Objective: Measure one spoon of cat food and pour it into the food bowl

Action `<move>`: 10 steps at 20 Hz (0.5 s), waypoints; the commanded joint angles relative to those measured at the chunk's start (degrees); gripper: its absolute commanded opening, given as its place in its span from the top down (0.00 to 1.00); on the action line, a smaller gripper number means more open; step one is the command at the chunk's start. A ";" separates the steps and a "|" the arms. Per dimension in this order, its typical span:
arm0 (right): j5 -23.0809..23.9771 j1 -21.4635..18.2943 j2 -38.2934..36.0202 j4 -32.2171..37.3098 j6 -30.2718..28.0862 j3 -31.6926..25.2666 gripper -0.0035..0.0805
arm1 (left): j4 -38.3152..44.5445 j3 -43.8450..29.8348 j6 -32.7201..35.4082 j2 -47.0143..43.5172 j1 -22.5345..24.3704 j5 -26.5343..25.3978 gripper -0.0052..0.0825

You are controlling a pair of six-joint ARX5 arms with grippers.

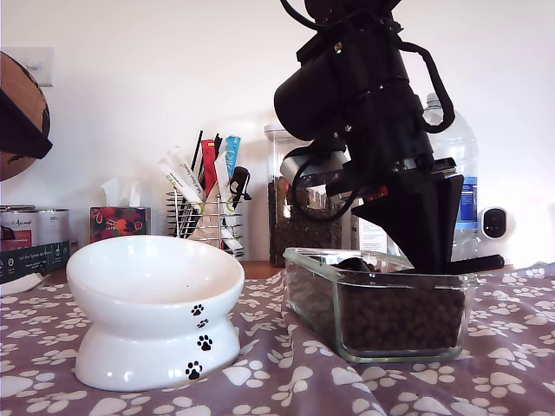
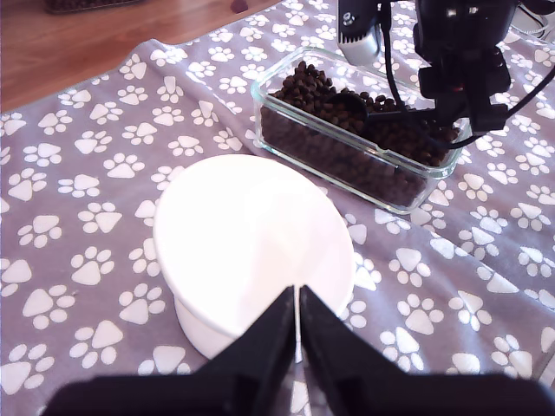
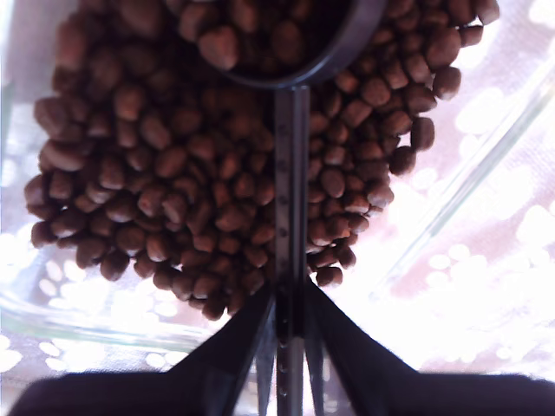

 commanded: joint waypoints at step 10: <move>-3.19 -3.74 1.53 -0.02 -0.39 1.03 0.97 | 0.24 0.48 -0.15 0.22 -0.02 0.22 0.96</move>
